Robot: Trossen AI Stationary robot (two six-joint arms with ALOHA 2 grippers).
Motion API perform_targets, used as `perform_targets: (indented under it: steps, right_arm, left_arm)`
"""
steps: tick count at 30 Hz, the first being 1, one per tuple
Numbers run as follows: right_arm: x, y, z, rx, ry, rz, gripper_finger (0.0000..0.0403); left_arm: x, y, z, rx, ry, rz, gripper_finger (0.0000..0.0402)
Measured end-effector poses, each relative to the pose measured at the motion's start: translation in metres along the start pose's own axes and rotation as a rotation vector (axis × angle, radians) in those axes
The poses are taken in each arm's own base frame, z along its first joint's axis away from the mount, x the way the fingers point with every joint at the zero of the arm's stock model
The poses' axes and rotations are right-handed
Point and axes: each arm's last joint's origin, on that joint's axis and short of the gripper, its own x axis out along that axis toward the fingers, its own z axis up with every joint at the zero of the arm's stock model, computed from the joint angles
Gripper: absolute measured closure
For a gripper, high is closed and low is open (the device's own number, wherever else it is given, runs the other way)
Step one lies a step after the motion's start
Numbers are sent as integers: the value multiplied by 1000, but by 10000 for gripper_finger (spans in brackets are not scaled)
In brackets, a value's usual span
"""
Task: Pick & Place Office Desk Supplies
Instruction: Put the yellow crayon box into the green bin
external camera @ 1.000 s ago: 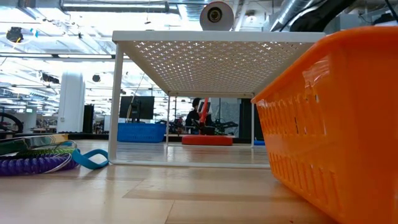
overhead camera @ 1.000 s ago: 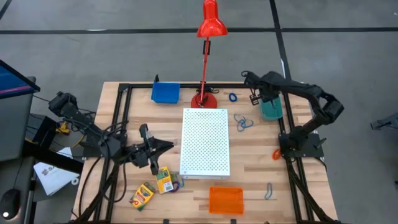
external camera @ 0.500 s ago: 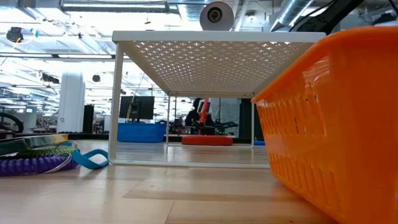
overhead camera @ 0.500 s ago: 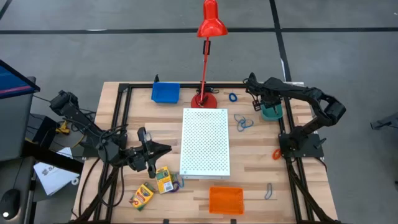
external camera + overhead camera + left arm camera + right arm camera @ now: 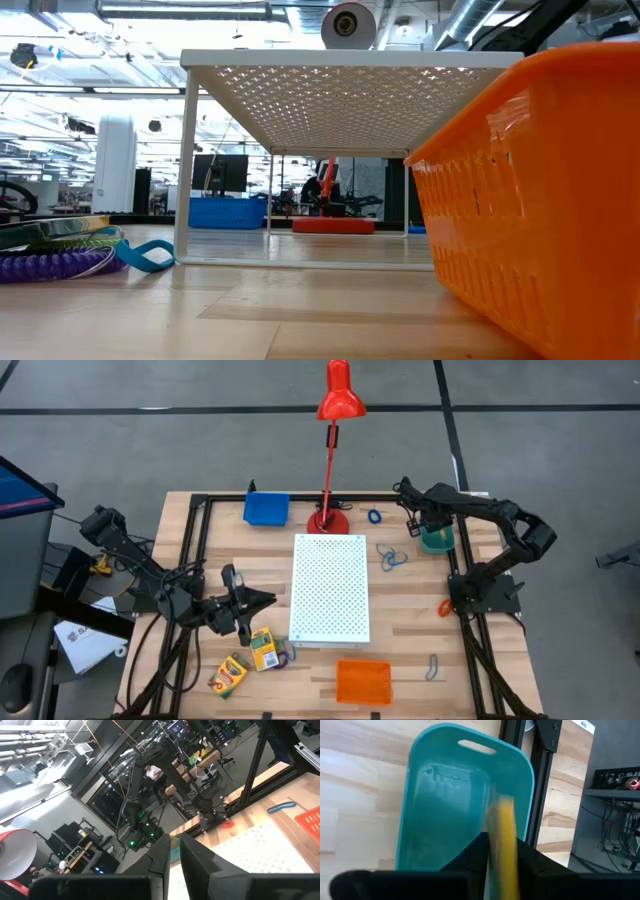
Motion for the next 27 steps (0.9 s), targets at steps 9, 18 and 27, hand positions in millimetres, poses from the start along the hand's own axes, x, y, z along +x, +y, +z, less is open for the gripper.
perform_targets:
  steps: [9,18,27]
  right_arm:
    - [1,1,3,-12,-23,14,347]
    - [-2,4,3,-35,-52,15,346]
    - [-3,4,3,-58,-83,-39,328]
  left_arm:
    - [0,0,0,1,1,-1,368]
    - [0,0,-1,-1,5,-4,366]
    - [0,-1,-1,-3,5,-4,368]
